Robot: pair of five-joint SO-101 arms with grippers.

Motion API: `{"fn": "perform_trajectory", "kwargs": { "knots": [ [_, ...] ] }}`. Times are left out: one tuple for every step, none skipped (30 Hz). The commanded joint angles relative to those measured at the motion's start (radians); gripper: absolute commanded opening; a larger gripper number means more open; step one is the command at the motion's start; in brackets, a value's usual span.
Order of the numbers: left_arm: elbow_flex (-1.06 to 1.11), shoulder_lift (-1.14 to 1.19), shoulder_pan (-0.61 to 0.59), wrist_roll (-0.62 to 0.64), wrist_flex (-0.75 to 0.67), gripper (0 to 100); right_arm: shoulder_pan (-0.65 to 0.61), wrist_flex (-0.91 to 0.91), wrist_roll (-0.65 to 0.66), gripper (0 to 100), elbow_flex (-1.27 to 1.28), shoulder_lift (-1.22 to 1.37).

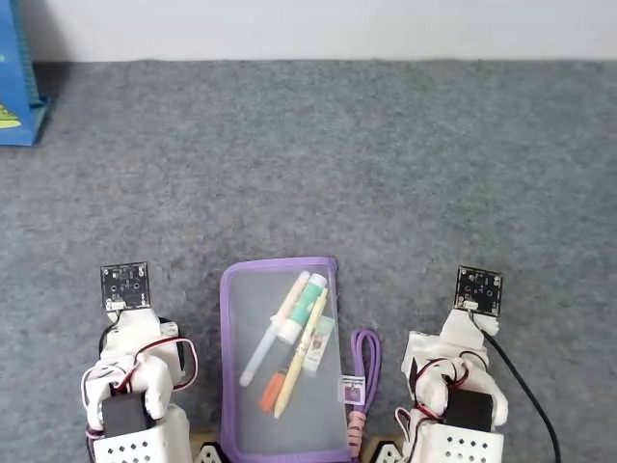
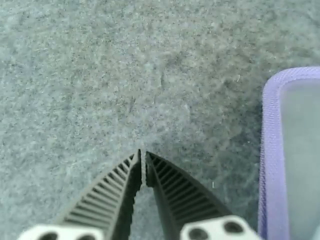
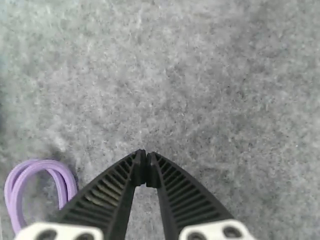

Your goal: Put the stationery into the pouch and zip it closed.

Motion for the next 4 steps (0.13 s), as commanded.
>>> {"fn": "perform_trajectory", "kwargs": {
  "knots": [
    [-0.010,-0.012,-0.005,0.009,0.005,1,0.007,-0.002,0.011,0.9,0.018,-0.010],
    [-0.010,-0.012,-0.005,0.009,0.005,1,0.007,-0.002,0.011,0.9,0.018,-0.010],
    [-0.010,-0.012,-0.005,0.009,0.005,1,0.007,-0.002,0.011,0.9,0.018,-0.010],
    [-0.010,-0.012,-0.005,0.009,0.005,1,0.007,-0.002,0.011,0.9,0.018,-0.010]
  ]
}}
